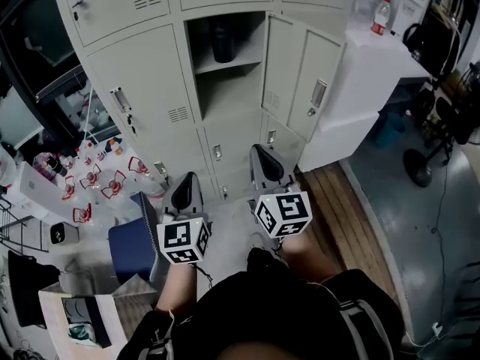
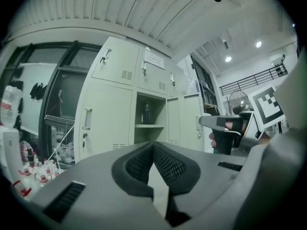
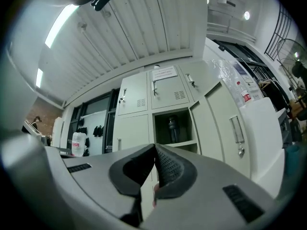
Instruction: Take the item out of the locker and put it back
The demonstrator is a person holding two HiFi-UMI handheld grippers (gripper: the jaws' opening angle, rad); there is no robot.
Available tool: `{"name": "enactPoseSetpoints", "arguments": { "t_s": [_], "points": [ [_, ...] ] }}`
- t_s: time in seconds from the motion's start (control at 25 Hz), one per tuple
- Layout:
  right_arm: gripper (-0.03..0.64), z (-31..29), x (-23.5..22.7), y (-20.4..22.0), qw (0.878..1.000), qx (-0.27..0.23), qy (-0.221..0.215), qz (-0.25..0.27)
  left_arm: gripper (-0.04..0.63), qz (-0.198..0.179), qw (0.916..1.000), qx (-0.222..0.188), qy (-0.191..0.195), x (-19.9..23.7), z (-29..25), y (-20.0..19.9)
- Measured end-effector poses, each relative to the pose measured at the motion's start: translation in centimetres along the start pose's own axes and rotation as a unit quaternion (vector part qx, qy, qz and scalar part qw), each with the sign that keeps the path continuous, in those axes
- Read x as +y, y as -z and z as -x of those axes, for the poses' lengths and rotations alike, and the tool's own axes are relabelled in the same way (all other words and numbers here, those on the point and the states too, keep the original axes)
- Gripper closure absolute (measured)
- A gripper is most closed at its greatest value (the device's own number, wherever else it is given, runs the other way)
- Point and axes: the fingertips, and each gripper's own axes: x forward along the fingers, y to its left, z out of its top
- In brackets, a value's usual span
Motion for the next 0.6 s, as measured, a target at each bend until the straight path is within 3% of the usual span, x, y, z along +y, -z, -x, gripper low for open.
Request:
{"name": "enactPoseSetpoints", "arguments": {
  "t_s": [0.36, 0.52, 0.6],
  "points": [
    [0.601, -14.8, -7.5, -1.3, 1.0, -0.011, -0.018, 0.008, 0.581, -0.006, 0.9999, -0.016, -0.002, 2.6, -16.8, -4.3],
    [0.601, -19.6, -9.8, -1.4, 1.0, -0.008, -0.026, 0.006, 0.581, 0.0, 0.9997, -0.024, 0.0, 3.5, -21.9, -5.4],
    [0.601, -21.5, -10.7, -1.3, 1.0, -0.011, -0.009, 0.01, 0.583, 0.002, 0.9997, -0.023, 0.007, 4.0, -23.5, -5.5]
  ]
}}
